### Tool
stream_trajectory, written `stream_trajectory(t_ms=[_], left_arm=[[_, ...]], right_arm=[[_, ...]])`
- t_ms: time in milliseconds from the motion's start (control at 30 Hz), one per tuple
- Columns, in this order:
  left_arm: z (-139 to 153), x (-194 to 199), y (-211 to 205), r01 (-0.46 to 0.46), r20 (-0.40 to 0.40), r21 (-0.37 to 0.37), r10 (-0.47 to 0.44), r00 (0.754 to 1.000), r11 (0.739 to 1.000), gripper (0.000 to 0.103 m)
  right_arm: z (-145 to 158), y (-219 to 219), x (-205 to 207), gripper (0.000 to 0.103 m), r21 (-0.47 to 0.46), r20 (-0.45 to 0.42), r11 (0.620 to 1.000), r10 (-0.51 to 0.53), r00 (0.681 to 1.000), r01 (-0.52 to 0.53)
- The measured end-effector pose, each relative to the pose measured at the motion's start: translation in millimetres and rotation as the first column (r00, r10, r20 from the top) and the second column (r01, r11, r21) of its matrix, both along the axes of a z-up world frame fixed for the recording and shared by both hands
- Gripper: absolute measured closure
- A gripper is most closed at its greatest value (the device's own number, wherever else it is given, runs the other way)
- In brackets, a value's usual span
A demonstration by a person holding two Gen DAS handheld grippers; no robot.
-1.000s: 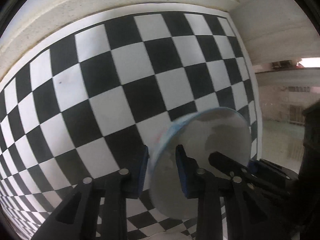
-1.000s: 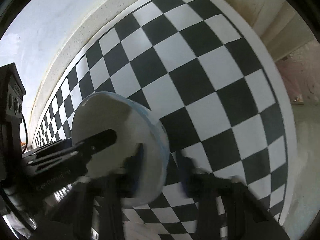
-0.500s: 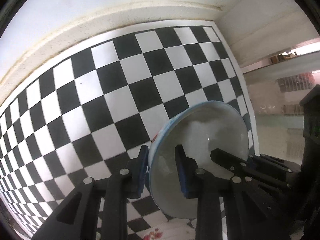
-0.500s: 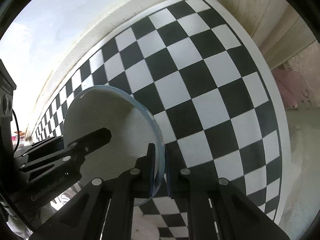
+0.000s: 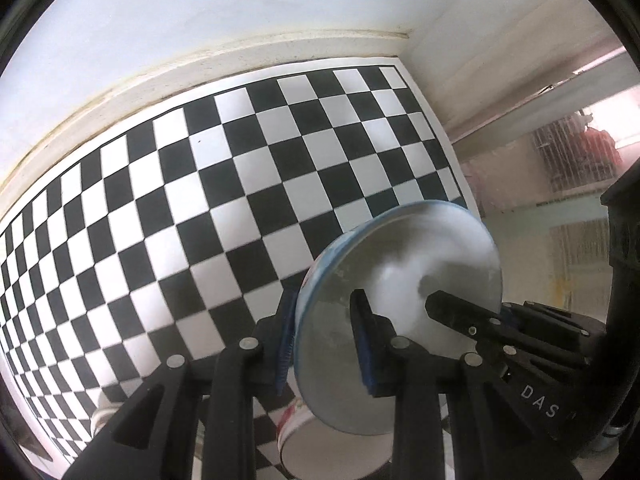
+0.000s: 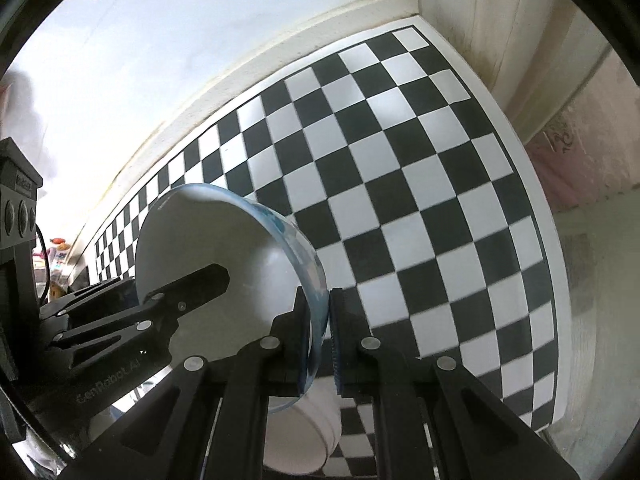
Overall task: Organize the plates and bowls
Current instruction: 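Lift the blue-dotted bowl with both tools and carry it to the nested bowls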
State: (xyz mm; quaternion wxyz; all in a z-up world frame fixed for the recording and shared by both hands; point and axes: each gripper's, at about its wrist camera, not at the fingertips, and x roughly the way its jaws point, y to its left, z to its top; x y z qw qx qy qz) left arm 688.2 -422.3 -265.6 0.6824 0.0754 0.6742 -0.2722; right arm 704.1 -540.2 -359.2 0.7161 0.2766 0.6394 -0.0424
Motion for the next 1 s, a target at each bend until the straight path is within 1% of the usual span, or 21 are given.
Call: stream_trajectory(t_ms=[167,233,367,633,733,1000], left_arm=[[16.8,-26.7,17.4,0.01,0.034,0.005,-0.01,0.999,1.0,0.078],[19.2,-35.5,20.8,0.013,0.041,0.009,-0.013,0.999,1.0,0.078],[21.1,-54.0,29.4,0.022,0.046,0.017,-0.023,0.999,1.0,0.078],[20.9,-89.4,43.5,0.051,0.034,0.033,-0.052,0.998,0.998,0.078],[16.4,-99.5,47.6,0.057,0.024,0.047,-0.058,0.998,0.997,0.078],[-5.3,-119.5,57.8,0.057,-0.022,0.086,-0.055,0.998,0.995,0.078]], right_arm=[[16.7,19.0,-27.0,0.093,-0.004,0.015,1.0,0.018,1.0,-0.018],[21.6,22.4,-38.2,0.093,-0.003,0.021,1.0,0.02,1.0,-0.02],[29.7,27.3,-63.2,0.093,-0.002,0.025,1.0,0.027,0.999,-0.027],[33.0,40.4,-100.7,0.093,0.005,0.023,0.999,0.034,0.999,-0.035],[28.7,44.9,-109.9,0.093,0.014,0.011,0.999,0.038,0.999,-0.038],[3.3,56.7,-132.1,0.093,0.039,-0.045,0.998,0.049,0.998,-0.048]])
